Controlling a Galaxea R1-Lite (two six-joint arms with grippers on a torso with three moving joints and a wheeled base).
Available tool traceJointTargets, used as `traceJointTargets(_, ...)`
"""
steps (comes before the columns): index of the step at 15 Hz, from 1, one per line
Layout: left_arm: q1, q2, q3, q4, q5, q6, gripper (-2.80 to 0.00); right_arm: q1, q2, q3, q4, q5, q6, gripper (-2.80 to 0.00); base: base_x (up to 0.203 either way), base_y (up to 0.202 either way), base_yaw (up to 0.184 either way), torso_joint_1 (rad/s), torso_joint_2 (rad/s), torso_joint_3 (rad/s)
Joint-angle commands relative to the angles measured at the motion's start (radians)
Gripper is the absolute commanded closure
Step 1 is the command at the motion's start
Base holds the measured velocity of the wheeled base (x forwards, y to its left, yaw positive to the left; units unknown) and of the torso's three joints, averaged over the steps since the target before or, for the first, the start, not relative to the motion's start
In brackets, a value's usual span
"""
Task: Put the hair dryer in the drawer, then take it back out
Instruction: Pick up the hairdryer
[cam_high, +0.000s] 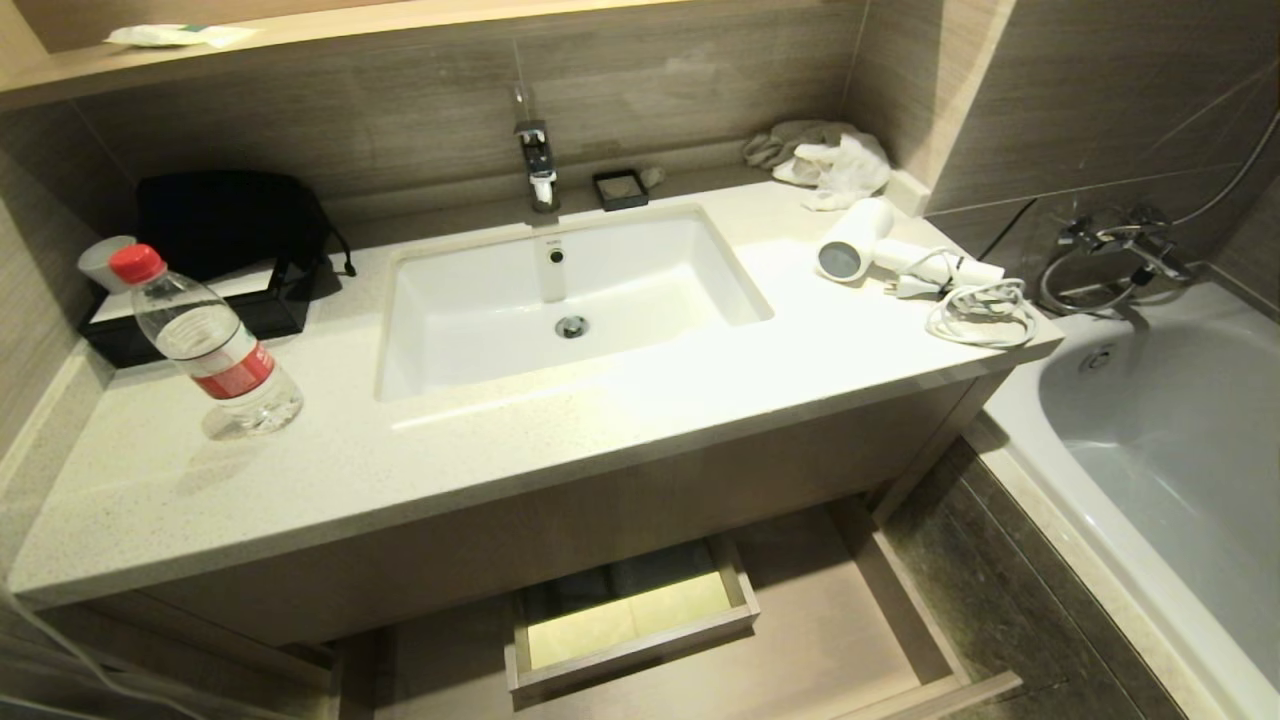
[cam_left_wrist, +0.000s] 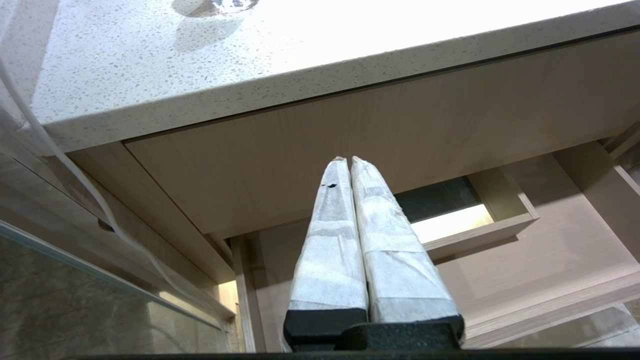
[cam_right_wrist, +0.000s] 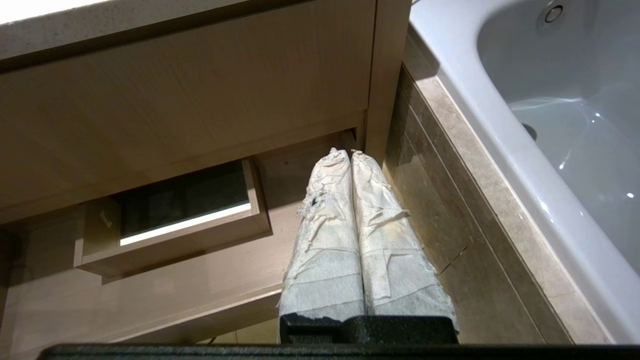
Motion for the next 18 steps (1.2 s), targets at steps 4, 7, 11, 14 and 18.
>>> traceJointTargets(4, 0.0, 0.0, 0.0, 0.0, 0.0, 0.0, 0.0, 0.0, 0.001, 0.0, 0.0, -0.001, 0.0, 0.0, 0.0, 0.0, 0.0, 0.0, 0.0, 0.0)
traceJointTargets(7, 0.0, 0.0, 0.0, 0.0, 0.0, 0.0, 0.0, 0.0, 0.001, 0.0, 0.0, 0.0, 0.0, 0.0, 0.0, 0.0, 0.0, 0.0, 0.0, 0.0)
traceJointTargets(11, 0.0, 0.0, 0.0, 0.0, 0.0, 0.0, 0.0, -0.001, 0.001, 0.0, -0.001, 0.002, -0.003, 0.0, 0.0, 0.0, 0.0, 0.0, 0.0, 0.0)
traceJointTargets(14, 0.0, 0.0, 0.0, 0.0, 0.0, 0.0, 0.0, -0.001, 0.001, 0.0, 0.003, 0.0, -0.013, 0.0, 0.0, 0.0, 0.0, 0.0, 0.0, 0.0)
traceJointTargets(18, 0.0, 0.0, 0.0, 0.0, 0.0, 0.0, 0.0, -0.001, 0.001, 0.0, 0.003, 0.002, -0.016, 0.0, 0.0, 0.0, 0.0, 0.0, 0.0, 0.0)
